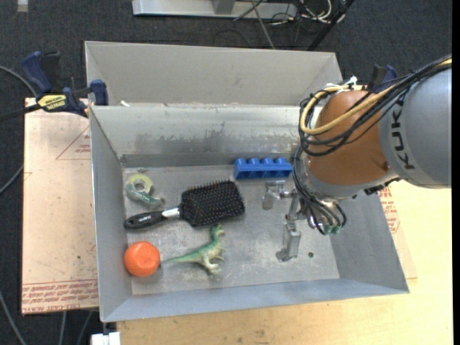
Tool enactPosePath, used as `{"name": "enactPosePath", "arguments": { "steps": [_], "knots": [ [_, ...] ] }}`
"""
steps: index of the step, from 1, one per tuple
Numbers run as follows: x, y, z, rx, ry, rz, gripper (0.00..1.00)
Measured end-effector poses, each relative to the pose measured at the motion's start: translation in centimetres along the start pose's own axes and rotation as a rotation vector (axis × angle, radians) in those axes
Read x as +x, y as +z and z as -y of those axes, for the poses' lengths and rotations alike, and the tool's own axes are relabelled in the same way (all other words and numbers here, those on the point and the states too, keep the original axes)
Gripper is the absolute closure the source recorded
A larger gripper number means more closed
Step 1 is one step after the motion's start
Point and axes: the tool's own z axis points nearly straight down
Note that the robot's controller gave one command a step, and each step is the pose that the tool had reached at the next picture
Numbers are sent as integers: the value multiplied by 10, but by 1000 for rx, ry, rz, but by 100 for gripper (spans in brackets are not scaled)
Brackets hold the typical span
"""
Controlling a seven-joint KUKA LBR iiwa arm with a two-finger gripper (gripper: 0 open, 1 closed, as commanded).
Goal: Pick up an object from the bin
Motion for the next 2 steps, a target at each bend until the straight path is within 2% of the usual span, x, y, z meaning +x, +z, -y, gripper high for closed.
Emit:
{"name": "enactPosePath", "arguments": {
  "steps": [1,2],
  "knots": [
    [4,35,-2,0,43,1,0],
    [-5,64,-30,1,15,0,0]
  ]
}}
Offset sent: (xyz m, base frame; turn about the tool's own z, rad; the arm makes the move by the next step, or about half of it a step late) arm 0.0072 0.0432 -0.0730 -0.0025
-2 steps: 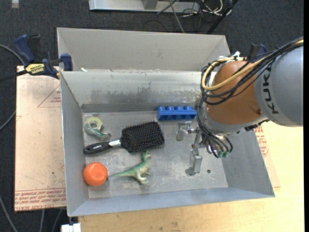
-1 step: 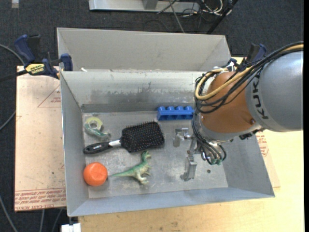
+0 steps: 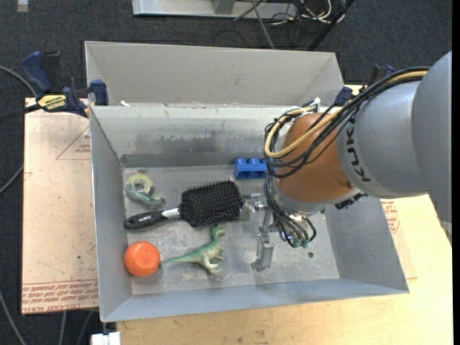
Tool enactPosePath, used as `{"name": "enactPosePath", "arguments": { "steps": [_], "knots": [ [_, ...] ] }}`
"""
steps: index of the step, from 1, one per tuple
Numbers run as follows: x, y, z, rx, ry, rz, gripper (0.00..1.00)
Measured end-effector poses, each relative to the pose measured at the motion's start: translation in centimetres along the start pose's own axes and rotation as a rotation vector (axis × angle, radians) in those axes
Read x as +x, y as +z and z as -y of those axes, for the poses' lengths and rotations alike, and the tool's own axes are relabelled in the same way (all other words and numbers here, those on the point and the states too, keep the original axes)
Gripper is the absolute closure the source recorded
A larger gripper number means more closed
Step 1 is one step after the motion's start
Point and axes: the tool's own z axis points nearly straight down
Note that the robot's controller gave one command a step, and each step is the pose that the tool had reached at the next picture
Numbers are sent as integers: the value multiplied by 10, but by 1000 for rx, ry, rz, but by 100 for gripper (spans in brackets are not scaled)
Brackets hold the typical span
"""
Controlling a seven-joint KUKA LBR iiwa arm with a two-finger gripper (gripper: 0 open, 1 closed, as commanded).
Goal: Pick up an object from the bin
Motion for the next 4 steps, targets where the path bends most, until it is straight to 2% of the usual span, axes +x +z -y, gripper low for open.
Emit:
{"name": "enactPosePath", "arguments": {
  "steps": [1,2,3,4],
  "knots": [
    [-25,22,-40,2,-9,3,0],
    [-27,26,-59,3,5,12,0],
    [-3,22,-111,0,1,0,100],
    [-3,22,-111,0,1,-1,100]
  ]
}}
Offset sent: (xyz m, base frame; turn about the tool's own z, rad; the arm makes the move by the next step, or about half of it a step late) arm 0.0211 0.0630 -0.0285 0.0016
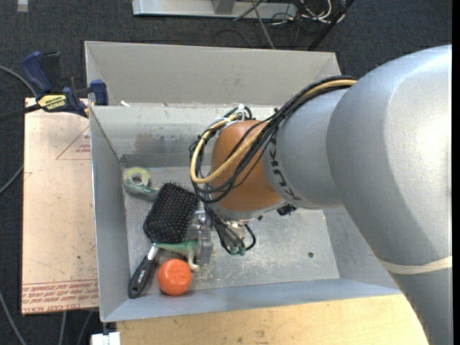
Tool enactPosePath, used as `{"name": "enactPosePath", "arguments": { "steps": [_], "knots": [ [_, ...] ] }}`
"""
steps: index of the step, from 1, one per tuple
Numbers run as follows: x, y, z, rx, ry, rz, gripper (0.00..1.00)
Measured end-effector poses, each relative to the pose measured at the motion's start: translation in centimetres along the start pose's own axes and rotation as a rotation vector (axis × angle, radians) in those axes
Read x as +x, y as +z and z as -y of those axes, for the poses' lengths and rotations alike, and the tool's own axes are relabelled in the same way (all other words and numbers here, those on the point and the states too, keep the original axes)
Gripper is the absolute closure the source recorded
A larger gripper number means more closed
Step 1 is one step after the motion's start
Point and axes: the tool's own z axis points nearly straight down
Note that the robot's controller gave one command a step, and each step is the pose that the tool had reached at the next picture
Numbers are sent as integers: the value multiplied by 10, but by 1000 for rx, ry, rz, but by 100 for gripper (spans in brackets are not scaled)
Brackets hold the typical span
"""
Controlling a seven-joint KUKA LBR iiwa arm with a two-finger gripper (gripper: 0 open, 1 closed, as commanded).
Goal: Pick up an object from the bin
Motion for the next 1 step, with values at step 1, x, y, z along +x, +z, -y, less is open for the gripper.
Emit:
{"name": "enactPosePath", "arguments": {
  "steps": [1],
  "knots": [
    [6,-45,0,1,2,-8,100]
  ]
}}
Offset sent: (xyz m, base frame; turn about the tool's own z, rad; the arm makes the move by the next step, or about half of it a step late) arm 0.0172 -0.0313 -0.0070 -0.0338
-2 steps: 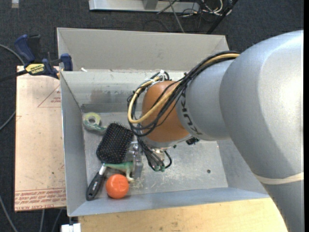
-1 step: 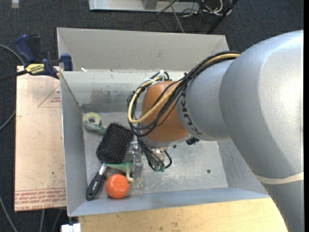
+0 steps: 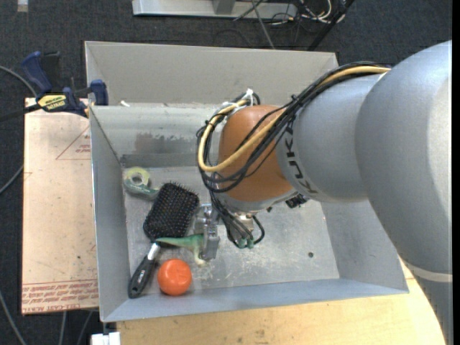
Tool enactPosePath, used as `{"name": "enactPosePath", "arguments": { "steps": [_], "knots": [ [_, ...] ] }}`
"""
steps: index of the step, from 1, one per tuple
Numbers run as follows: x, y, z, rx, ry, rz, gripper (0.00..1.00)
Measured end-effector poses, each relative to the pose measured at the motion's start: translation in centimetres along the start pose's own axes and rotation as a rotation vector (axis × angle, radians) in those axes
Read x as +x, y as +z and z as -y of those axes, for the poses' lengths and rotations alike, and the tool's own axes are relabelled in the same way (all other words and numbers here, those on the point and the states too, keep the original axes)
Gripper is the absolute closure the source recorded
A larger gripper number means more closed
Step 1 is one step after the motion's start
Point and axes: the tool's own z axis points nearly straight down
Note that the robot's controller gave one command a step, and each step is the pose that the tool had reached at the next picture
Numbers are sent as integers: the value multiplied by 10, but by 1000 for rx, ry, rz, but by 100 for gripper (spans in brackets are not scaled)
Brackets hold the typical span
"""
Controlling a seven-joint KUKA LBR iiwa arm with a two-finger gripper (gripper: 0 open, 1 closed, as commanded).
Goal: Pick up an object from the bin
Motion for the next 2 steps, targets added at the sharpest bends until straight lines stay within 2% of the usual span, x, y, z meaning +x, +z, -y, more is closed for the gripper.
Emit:
{"name": "enactPosePath", "arguments": {
  "steps": [1,2],
  "knots": [
    [-13,-17,11,-5,-13,23,100],
    [3,-35,7,2,-12,-5,100]
  ]
}}
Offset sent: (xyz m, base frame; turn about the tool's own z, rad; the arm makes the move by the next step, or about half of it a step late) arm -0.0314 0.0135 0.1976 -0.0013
